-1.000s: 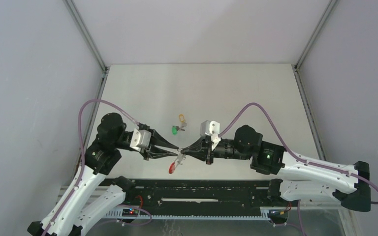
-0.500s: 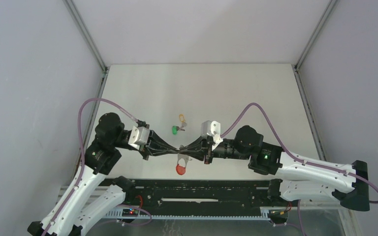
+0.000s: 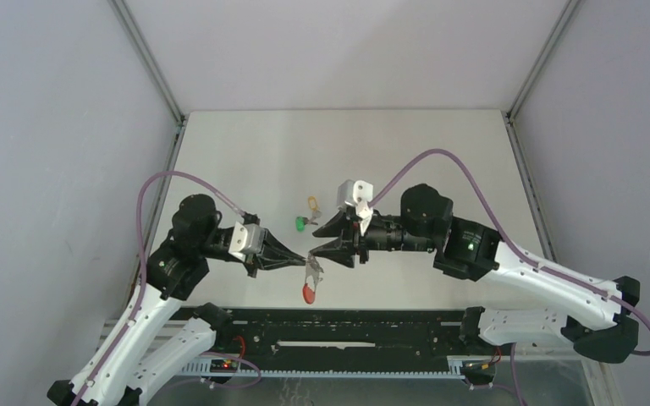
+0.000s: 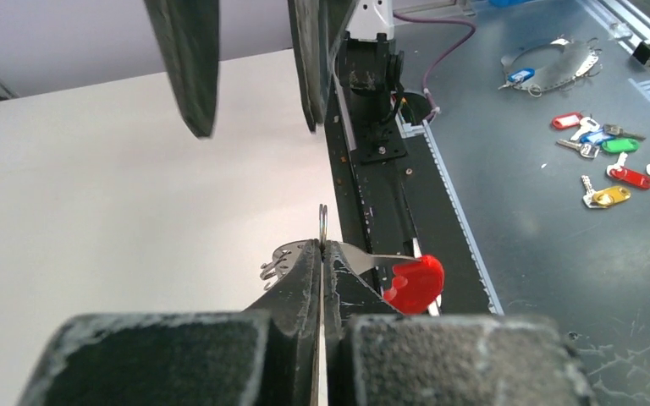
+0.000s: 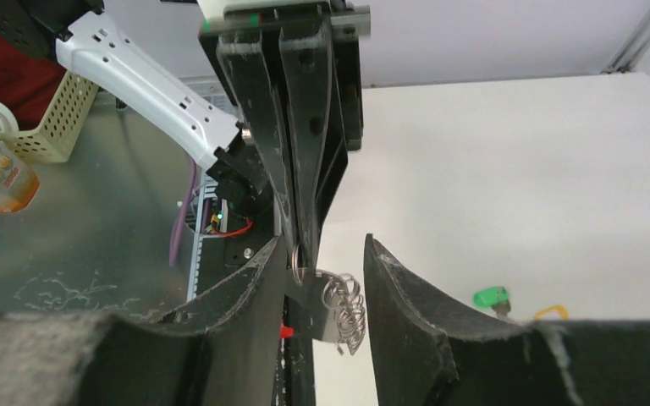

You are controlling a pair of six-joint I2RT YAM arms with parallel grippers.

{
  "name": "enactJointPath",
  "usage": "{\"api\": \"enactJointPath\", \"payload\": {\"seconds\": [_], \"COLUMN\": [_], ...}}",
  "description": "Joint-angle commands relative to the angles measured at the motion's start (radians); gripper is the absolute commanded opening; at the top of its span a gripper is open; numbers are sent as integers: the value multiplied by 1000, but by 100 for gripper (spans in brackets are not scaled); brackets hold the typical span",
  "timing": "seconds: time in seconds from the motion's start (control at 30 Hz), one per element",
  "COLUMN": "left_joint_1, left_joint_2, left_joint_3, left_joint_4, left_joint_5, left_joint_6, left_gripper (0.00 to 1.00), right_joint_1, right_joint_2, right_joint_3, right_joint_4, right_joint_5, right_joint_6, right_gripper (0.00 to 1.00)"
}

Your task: Put the keys on the keyring

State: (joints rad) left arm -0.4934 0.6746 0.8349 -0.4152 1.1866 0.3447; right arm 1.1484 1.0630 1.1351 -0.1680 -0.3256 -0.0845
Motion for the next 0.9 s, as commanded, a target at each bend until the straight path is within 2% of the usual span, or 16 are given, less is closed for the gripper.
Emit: {"api": "enactJointPath", "payload": {"seconds": [0.0,0.1,0.23,0.47,0.8,0.87], "left_joint_1": [-9,-13,-16,-17,-19,-19], "left_joint_2": [18,24,25,20,13,11], "left_joint_3": [59,68,69,68,66,67], "left_joint_4": [-68,-88,-100,-114,-114,-115], "left_joint_5": [-34,-50,-65,-71,-73,-72], "left_joint_6": [99,119,131,148,150,149], "left_gripper": [0,0,0,0,0,0], "right_joint_1": [-10,-9,-6,11,26,26], "right_joint_2": [105,190,266,312,351,354], "right_joint_3": [190,321,420,465,480,481], "right_joint_4": [-307,-452,-559,-605,-602,-600], "right_joint_5": [-55,-75,-77,-69,-56,-51], "right_joint_6": [-87,-127,-155,-174,-176,-177], "right_gripper": [47,45,38,32,29,24]}}
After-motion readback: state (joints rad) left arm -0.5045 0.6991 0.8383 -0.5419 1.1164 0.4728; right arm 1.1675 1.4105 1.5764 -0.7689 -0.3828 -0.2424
